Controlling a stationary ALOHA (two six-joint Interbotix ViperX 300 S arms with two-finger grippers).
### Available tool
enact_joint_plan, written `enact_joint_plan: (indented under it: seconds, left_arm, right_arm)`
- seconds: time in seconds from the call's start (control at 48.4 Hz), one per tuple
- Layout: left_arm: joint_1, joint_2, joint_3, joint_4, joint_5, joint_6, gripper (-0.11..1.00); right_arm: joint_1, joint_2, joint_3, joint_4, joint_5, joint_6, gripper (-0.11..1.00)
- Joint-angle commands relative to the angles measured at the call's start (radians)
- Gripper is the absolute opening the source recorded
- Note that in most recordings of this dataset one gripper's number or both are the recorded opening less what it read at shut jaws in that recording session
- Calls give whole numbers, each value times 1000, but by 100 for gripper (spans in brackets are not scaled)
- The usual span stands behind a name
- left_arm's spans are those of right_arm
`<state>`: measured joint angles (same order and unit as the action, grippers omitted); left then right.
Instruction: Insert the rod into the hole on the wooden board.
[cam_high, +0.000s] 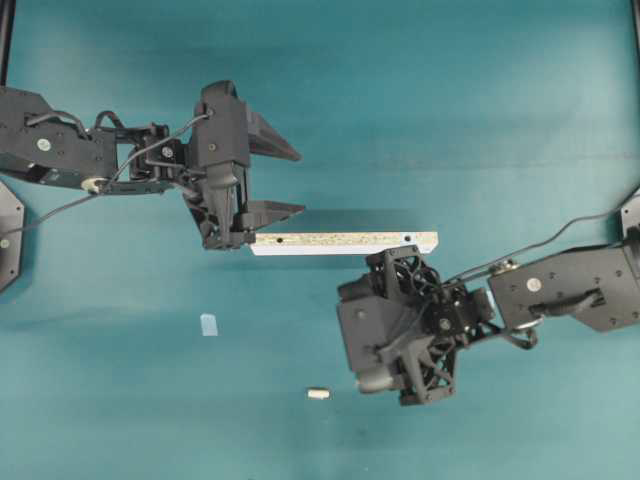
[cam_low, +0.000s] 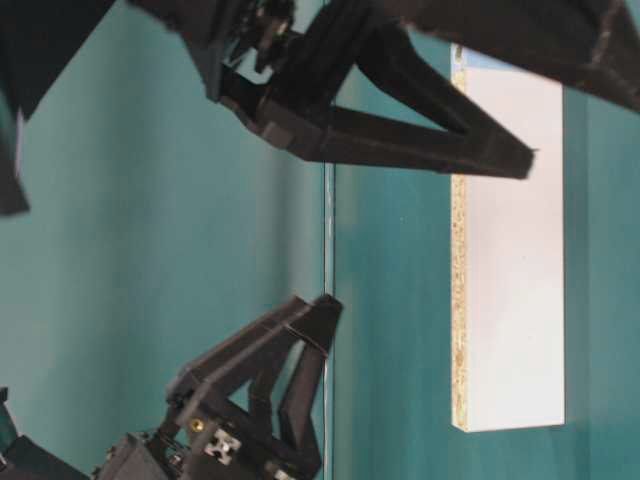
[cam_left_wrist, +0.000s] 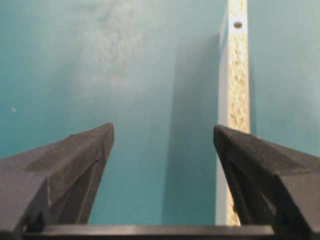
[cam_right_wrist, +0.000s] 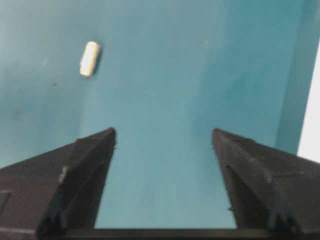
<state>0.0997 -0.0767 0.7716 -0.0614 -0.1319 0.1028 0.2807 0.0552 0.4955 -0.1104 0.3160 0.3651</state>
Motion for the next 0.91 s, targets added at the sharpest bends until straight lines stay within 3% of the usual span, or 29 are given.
enact_joint_plan:
  seconds: [0.0,0.206,0.454,0.888]
  left_arm:
    - [-12,-14,-21,-2,14,-3,94]
    - [-21,25,-21,-2,15,-3,94]
    - [-58,67,-21,-2,14,-2,94]
    - [-118,104,-5,-2,-37,-5,94]
  right_arm:
    - [5,-26,-58,-2,57,40,84]
    - [5,21,-164,-2,238,132,84]
    - [8,112,-305,2,419,137,84]
    - [18,213,-440,34,465,146,84]
